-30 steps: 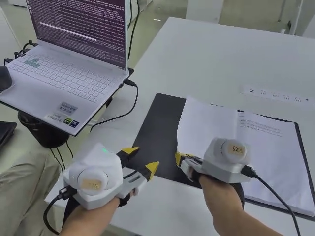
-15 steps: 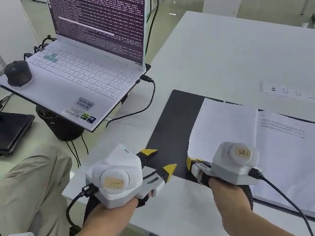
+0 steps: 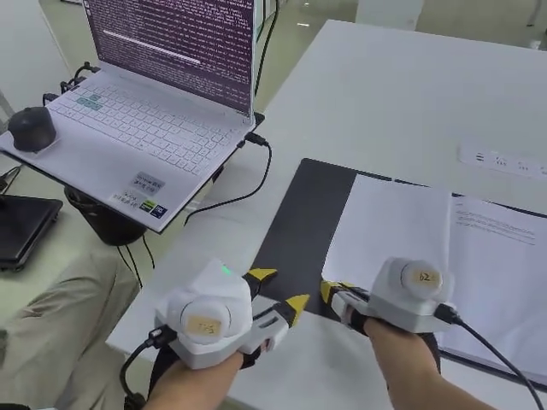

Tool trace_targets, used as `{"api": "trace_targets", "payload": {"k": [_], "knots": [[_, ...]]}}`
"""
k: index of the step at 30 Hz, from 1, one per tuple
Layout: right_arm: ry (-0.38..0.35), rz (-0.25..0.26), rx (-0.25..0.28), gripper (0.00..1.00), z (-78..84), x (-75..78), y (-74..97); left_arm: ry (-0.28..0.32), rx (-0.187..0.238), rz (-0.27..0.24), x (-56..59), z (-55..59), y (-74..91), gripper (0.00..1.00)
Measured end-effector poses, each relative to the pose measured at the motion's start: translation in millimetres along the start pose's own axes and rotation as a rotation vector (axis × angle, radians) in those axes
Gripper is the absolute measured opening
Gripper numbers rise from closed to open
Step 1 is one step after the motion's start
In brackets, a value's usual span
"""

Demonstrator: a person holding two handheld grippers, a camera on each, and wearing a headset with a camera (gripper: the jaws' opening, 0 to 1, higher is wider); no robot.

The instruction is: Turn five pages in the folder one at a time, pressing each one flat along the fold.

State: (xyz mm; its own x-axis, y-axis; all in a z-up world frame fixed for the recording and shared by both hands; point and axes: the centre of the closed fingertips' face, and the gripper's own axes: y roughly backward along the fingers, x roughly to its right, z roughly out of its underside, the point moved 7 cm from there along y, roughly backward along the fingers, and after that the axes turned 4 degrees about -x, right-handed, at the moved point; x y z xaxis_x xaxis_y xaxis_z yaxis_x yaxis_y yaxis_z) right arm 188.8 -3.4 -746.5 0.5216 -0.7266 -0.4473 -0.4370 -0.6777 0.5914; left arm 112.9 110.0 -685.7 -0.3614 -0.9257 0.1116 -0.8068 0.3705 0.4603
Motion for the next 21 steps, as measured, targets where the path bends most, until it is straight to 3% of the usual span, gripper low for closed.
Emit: {"api": "trace_targets", "payload": {"k": [8, 13, 21], "knots": [[-0.061, -0.056, 0.063, 0.09, -8.2, 5.1, 13.9, -0.004, -0.022, 0.011, 2.9, 5.0, -9.4, 0.30], [-0.087, -0.056, 0.098, 0.09, -15.1, 13.1, 28.9, -0.013, -0.036, 0.027, 8.0, 7.7, -20.6, 0.29], [-0.126, -0.027, 0.147, 0.06, -21.9, 36.8, 55.8, -0.049, -0.061, 0.081, 20.0, 9.5, -60.3, 0.28]]}}
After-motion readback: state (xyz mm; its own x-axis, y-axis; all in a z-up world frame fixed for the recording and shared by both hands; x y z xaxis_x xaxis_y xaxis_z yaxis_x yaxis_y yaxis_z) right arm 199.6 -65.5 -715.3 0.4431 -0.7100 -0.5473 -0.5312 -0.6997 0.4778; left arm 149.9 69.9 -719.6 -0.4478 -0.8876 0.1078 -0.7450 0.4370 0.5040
